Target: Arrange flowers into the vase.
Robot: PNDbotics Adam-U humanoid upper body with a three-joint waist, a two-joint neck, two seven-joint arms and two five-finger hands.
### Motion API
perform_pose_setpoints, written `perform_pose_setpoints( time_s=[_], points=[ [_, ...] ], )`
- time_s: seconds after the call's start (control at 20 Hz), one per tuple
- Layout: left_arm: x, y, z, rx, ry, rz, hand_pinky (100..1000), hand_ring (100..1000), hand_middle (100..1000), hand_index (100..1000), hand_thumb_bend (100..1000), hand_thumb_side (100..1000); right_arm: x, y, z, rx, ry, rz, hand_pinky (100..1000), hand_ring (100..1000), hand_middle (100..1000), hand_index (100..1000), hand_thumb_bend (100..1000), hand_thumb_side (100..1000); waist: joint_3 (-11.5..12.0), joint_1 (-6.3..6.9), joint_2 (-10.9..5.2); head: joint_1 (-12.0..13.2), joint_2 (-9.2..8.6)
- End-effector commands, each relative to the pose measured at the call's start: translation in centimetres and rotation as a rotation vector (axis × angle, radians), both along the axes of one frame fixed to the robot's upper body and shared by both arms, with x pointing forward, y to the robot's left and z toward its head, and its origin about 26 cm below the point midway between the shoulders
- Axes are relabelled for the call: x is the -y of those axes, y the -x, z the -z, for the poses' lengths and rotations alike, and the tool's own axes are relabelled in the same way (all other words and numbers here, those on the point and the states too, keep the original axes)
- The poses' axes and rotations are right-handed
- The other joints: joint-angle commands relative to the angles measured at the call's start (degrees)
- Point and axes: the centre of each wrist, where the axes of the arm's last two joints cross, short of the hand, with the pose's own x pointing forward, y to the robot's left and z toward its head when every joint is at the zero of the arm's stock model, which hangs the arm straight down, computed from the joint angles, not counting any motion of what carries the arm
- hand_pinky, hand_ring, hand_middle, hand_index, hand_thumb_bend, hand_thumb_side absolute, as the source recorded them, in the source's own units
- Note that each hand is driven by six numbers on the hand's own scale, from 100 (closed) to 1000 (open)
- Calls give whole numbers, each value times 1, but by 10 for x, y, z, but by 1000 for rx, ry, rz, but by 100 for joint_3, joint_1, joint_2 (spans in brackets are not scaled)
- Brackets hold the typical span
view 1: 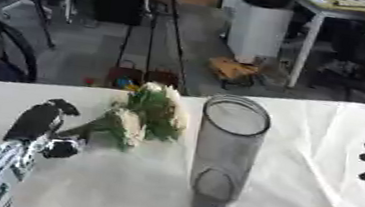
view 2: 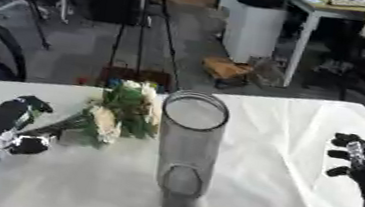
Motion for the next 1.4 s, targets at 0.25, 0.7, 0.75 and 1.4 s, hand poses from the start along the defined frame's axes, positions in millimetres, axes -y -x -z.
perform_pose_setpoints(
  time_s=[0.25, 0.7, 0.75, 1.4],
  points=[
    [-3, -9, -6, 18, -36, -38, 622, 585, 689, 757, 343, 297, 0, -3, -10, 25, 9, -16, 484, 696, 706, 776, 100, 845, -70, 2, -17, 33, -24],
    [-5, -15, -6, 57, -54, -83, 624, 589, 688, 756, 334, 305, -2, -5, -12, 30, 8, -30, 484, 696, 705, 777, 100, 844, -187, 31, 66, 60, -61],
    [-5, -15, -6, 62, -55, -88, 623, 588, 686, 756, 334, 304, -2, -5, -12, 30, 8, -31, 484, 696, 705, 777, 100, 844, -199, 34, 76, 59, -65],
    [-12, -18, -1, 69, -74, -158, 621, 588, 676, 751, 326, 308, -4, -6, -15, 38, 8, -41, 484, 697, 705, 778, 100, 845, -318, 50, 187, 59, -124]
  ],
)
